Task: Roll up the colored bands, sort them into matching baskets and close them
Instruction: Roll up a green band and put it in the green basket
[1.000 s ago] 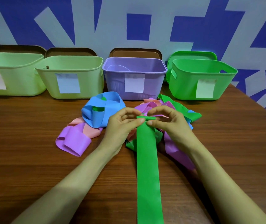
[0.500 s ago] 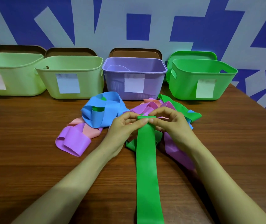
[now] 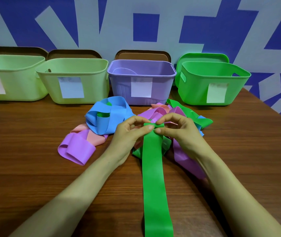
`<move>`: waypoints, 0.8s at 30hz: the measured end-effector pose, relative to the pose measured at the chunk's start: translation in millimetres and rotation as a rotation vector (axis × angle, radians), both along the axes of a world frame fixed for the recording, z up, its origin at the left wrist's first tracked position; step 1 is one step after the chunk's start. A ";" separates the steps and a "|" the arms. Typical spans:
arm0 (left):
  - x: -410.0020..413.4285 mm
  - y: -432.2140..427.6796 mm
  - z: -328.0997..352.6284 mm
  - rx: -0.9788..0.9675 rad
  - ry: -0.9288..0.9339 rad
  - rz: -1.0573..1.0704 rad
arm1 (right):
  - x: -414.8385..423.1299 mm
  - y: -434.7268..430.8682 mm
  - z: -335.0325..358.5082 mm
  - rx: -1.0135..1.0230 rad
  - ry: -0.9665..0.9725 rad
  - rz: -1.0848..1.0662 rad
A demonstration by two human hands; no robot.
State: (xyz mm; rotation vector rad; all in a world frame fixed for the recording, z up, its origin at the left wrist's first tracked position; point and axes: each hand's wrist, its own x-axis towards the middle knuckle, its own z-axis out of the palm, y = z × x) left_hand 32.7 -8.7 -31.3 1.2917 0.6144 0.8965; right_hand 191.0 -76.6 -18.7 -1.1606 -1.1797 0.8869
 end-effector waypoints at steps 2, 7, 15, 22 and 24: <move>-0.2 -0.6 0.7 0.000 -0.018 -0.004 | -0.6 -0.3 0.1 0.002 -0.004 0.004; 0.3 -1.9 1.7 0.015 -0.055 0.008 | -2.0 0.3 -0.5 -0.037 0.004 -0.073; -0.2 0.1 0.1 0.013 -0.085 0.014 | -2.4 -0.6 -0.6 -0.090 0.073 -0.023; 1.7 -2.3 4.6 -0.088 -0.087 -0.009 | -1.5 0.6 1.2 -0.064 0.181 -0.032; 1.5 -2.5 5.8 -0.107 -0.095 -0.021 | -1.6 0.3 1.6 -0.055 0.185 -0.042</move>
